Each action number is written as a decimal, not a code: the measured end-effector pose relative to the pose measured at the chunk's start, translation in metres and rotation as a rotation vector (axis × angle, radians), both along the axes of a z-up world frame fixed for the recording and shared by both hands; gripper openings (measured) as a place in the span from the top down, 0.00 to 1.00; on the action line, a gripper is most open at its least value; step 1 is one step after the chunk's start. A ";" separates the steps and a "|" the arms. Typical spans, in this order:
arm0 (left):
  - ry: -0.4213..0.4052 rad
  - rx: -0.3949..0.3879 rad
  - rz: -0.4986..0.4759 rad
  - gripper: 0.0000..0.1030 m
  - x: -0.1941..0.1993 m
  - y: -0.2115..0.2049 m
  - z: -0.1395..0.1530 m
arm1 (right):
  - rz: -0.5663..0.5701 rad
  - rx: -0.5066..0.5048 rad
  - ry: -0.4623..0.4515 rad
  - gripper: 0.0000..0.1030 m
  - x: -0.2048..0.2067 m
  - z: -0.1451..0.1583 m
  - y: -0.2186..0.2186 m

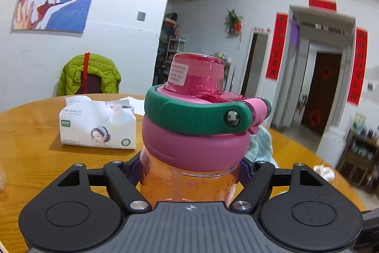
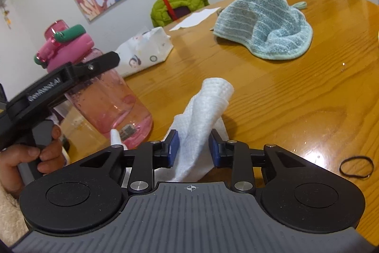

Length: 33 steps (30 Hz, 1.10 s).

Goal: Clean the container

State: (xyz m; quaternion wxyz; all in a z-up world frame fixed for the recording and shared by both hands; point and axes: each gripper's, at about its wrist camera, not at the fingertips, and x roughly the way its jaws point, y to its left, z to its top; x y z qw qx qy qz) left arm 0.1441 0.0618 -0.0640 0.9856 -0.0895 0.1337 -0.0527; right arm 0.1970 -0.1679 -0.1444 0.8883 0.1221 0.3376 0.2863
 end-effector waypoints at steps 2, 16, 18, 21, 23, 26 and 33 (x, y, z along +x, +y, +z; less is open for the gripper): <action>-0.007 -0.093 0.005 0.29 -0.002 0.013 -0.002 | 0.017 -0.077 -0.021 0.91 -0.001 0.005 0.009; 0.007 -0.465 0.048 0.29 -0.006 0.055 -0.013 | 0.097 0.036 -0.151 0.92 -0.008 0.050 0.021; 0.006 -0.467 0.050 0.29 -0.007 0.057 -0.014 | 0.110 -0.015 -0.157 0.91 -0.008 0.045 0.029; 0.007 -0.460 0.050 0.29 -0.007 0.058 -0.014 | 0.130 -0.092 -0.166 0.86 -0.009 0.038 0.040; 0.005 -0.451 0.048 0.29 -0.008 0.057 -0.014 | 0.143 -0.144 -0.172 0.86 -0.009 0.034 0.047; 0.002 -0.442 0.045 0.29 -0.008 0.056 -0.014 | 0.162 -0.221 -0.181 0.91 -0.010 0.027 0.059; -0.006 -0.439 0.051 0.29 -0.006 0.058 -0.017 | 0.181 -0.161 -0.131 0.91 0.000 0.010 0.073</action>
